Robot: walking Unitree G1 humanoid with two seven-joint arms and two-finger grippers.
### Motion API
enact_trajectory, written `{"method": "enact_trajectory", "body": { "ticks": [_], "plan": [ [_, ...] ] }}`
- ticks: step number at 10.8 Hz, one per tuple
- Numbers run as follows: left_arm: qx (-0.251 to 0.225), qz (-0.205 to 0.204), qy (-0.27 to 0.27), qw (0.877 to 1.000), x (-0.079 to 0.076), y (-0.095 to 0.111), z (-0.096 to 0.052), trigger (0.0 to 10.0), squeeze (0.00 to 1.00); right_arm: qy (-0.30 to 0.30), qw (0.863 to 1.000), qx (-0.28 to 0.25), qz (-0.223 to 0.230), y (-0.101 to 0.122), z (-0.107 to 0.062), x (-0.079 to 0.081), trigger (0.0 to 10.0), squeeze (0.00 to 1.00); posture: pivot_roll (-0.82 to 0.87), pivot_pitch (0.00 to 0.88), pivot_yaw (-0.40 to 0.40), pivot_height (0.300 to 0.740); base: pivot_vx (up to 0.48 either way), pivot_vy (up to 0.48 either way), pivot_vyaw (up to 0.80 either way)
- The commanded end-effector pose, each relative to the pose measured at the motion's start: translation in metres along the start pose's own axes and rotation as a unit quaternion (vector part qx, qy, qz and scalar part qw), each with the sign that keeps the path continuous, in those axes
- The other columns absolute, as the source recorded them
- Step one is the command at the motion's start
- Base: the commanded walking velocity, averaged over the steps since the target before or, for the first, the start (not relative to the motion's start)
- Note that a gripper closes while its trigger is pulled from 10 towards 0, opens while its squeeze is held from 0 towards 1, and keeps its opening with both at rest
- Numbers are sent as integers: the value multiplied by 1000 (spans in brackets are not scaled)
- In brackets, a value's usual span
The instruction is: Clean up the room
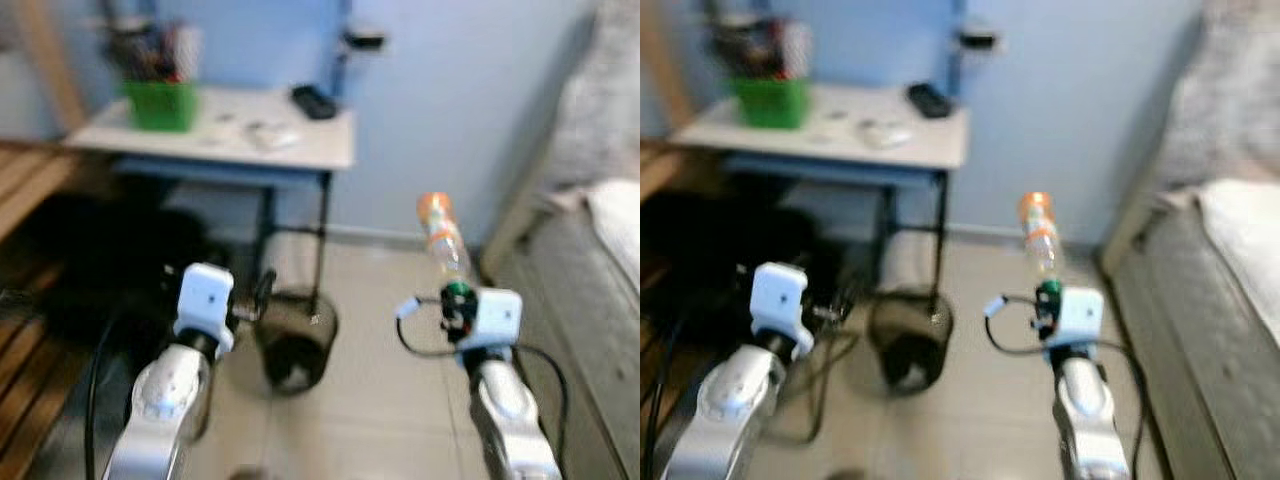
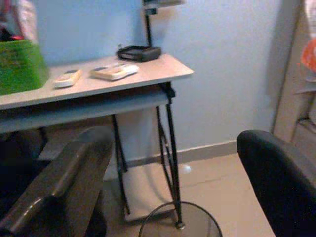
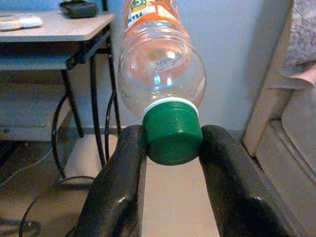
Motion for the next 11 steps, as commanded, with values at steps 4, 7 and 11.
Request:
{"method": "enact_trajectory", "body": {
  "ticks": [4,7,11],
  "plan": [
    [10,4,17,1000,7,-2,-1,10000,0,31,999,39,12,-12,9,12,10000,0,86,0,-58,714,151,0,0],
    [40,13,15,999,1,-14,0,10000,0,177,971,159,-10,-44,27,70,10000,0,137,0,-98,714,0,0,0],
    [29,22,52,998,6,-5,-5,10000,0,201,974,102,-15,-12,49,90,10000,0,190,0,-125,714,0,-170,522]
  ]
}}
Point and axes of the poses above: a point about 5 cm out from each wrist's last joint towards the gripper, its own z axis pointing out of the wrist towards the gripper, its own y axis along the axis of the wrist's last joint, x = y × z, the point moved 6 cm from there along z, pointing out of the wrist towards the gripper, and after that the axes turned 8 degrees about z, right-handed, at the moved point
